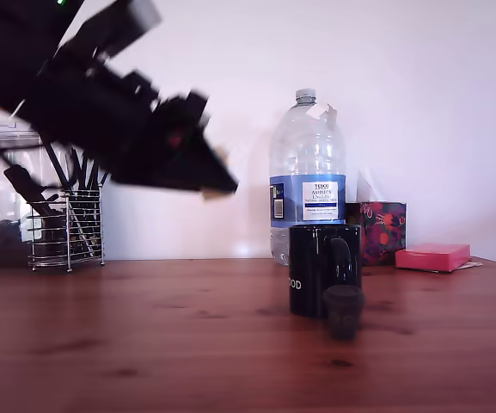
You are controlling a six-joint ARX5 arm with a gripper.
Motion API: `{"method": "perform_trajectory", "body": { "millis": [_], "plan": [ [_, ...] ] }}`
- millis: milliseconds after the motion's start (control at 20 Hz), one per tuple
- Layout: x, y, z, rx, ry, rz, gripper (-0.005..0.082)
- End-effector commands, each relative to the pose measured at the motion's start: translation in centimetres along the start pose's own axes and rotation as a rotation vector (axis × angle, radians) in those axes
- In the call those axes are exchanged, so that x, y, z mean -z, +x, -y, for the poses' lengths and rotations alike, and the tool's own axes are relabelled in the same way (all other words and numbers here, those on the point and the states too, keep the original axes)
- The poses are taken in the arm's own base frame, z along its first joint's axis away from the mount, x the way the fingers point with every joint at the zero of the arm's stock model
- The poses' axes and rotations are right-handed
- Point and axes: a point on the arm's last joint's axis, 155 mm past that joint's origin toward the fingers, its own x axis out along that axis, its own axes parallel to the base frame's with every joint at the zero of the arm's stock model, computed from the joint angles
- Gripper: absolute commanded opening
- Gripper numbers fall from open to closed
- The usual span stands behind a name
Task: Pick up the coffee capsules from the table one by one and drop them inside the nearest coffee cup
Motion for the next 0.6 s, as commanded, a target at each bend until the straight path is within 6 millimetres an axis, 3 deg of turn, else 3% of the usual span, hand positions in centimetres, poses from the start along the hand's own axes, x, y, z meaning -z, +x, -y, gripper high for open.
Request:
{"method": "perform_trajectory", "body": {
  "millis": [0,200,350,550],
  "plan": [
    [-2.0,0.1,-0.3,-0.005,0.015,0.044,0.0193],
    [-7.1,0.2,-0.8,-0.019,0.054,0.143,0.0193],
    [-8.3,1.4,-1.4,-0.027,0.058,0.151,0.0193],
    [-8.5,5.1,-1.8,-0.013,0.052,0.106,0.0193]
  ]
}}
